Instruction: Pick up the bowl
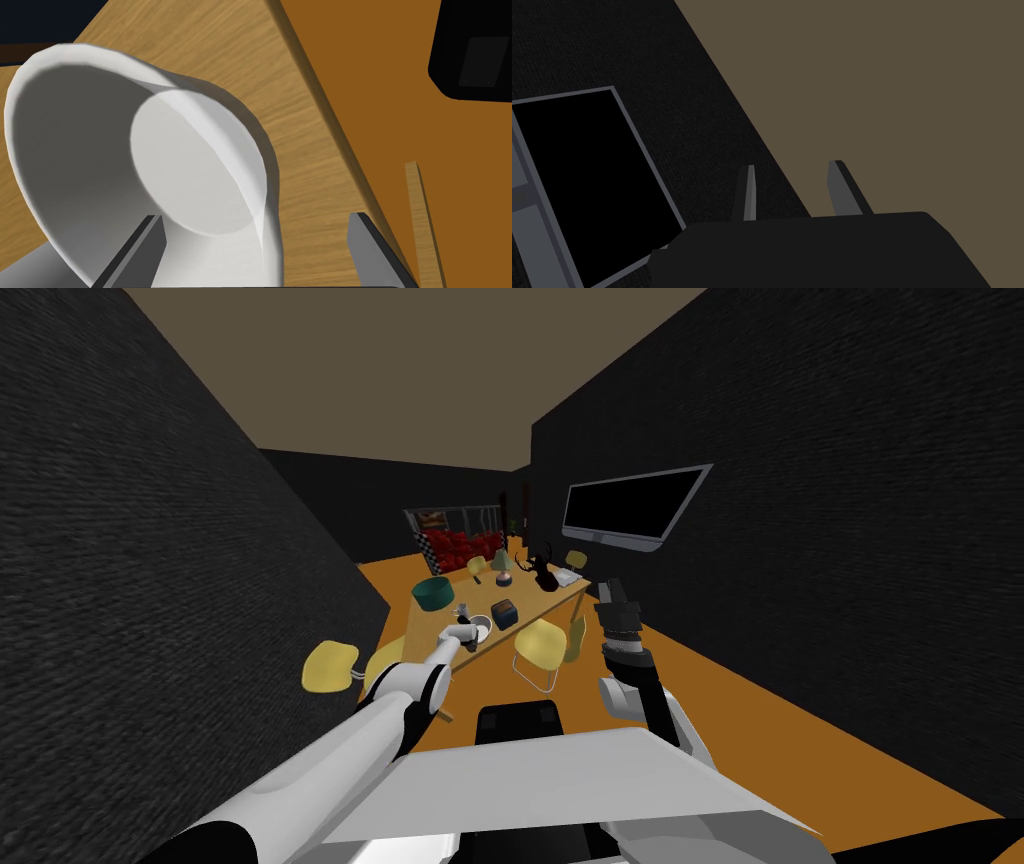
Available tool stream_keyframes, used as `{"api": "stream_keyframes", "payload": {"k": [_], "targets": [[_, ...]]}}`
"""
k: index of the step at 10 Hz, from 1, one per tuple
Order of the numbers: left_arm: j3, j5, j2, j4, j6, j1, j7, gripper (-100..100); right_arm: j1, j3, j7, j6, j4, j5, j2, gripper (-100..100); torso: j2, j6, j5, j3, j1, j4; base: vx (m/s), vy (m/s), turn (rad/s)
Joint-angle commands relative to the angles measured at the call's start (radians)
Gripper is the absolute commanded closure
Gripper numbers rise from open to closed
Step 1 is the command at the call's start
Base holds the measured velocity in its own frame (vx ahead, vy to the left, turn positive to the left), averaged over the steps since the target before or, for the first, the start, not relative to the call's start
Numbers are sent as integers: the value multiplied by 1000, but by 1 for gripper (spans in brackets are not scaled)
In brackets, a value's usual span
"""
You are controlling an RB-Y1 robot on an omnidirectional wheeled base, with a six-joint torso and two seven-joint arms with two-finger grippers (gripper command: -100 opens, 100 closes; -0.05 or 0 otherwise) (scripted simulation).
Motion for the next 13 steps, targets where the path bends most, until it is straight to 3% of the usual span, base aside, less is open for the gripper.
{"api": "stream_keyframes", "payload": {"k": [1, 2, 6, 7, 8, 12, 13], "targets": [[0, 0, 0, 0, 0, 0, 0, -100, 0, 0, 0, 0, 0, 0, 0, 0, 0, 0, 0, 0, 0, 0, 19, 9, -9], [0, 0, 0, -3, 0, 3, 1, 100, 0, 0, 0, 0, 0, 0, 0, 0, 1, 0, 0, 1, -1, 0, 0, 0, 0], [-2, -2, 1, 0, 4, 5, -1, 100, 0, 0, 0, 0, 0, 0, 0, 0, 4, 0, 2, 3, 0, 2, 0, 0, 0], [-2, -2, 1, 0, 3, 5, -1, 0, 0, 0, 0, 0, 0, 0, 0, 0, 3, 0, 1, 3, 0, 2, 0, 0, 0], [-4, 2, -6, -13, 37, -27, -9, 100, 0, 0, 0, 0, 0, 0, 0, 0, 3, 1, 1, 3, 0, 2, -41, -18, 205], [-4, 5, -7, -4, 41, -42, -14, 100, 0, 0, 0, 0, 0, 0, 0, 0, 6, 1, 0, 4, -2, 3, -35, -13, 50], [-3, 5, -7, -5, 43, -42, -13, 0, 0, 0, 0, 0, 0, 0, 0, 0, 4, 1, 0, 4, -2, 3, 0, 0, 0]]}}
